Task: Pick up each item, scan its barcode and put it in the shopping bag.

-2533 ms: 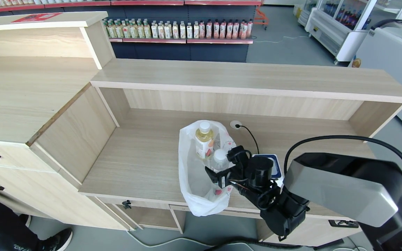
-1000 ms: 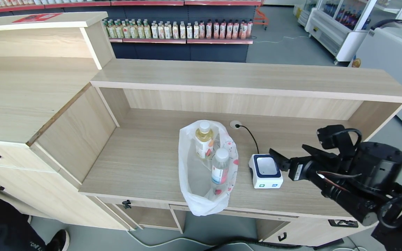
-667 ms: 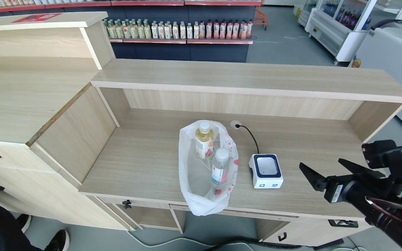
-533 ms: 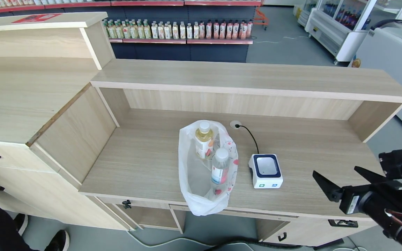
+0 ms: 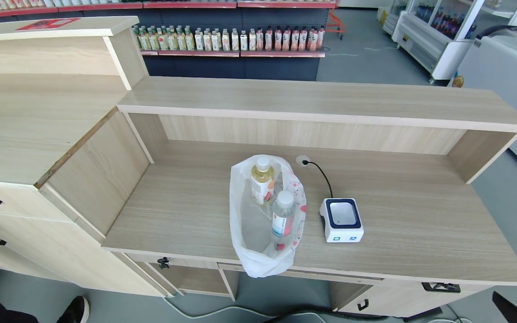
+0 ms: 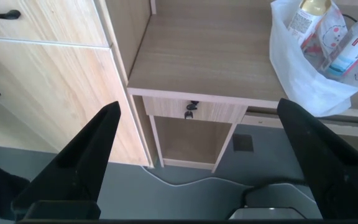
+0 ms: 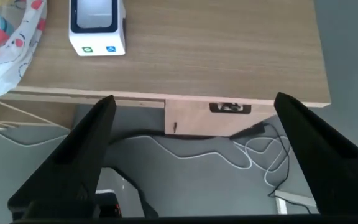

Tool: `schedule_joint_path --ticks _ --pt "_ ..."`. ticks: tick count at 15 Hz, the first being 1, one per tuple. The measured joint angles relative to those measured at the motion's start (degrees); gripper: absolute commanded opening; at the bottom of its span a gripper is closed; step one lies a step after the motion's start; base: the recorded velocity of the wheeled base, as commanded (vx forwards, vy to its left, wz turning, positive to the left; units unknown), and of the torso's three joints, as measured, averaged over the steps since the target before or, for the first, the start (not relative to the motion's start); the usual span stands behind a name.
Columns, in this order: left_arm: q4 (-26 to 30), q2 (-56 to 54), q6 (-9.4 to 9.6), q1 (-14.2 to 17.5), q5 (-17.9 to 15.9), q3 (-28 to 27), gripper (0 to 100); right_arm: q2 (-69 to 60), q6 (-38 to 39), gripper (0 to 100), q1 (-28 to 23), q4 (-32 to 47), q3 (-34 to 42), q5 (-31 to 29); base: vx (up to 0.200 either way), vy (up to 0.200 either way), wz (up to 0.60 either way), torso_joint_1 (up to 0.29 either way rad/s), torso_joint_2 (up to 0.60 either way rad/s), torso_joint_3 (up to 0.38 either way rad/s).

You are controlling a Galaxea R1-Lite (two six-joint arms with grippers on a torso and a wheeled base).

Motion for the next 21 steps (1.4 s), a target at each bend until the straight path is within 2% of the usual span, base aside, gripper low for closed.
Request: schedule_joint_path --ticks 3,6,10,20,21 --pt "0.0 0.0 0.02 0.0 0.0 0.0 100 -17.5 0.0 100 -4.8 14.4 0.1 3.3 0.000 0.000 0.00 0.000 0.00 0.000" --pt "0.0 0.0 0.00 0.0 0.0 0.0 100 -30.2 0.1 100 -6.5 21.0 0.2 6.6 0.000 0.000 0.00 0.000 0.00 0.000" --pt "0.0 0.0 0.00 0.0 0.0 0.0 100 -36.3 0.3 100 -7.2 23.9 0.1 13.0 0.000 0.000 0.00 0.000 0.00 0.000" --pt "0.0 0.0 -0.07 0.0 0.0 0.0 100 -38.2 1.3 100 -7.4 24.2 0.0 13.3 0.000 0.000 0.00 0.000 0.00 0.000" --pt "0.0 0.0 0.05 0.0 0.0 0.0 100 -38.2 1.3 100 -7.4 24.2 0.0 13.3 0.200 0.000 0.00 0.002 0.00 -0.002"
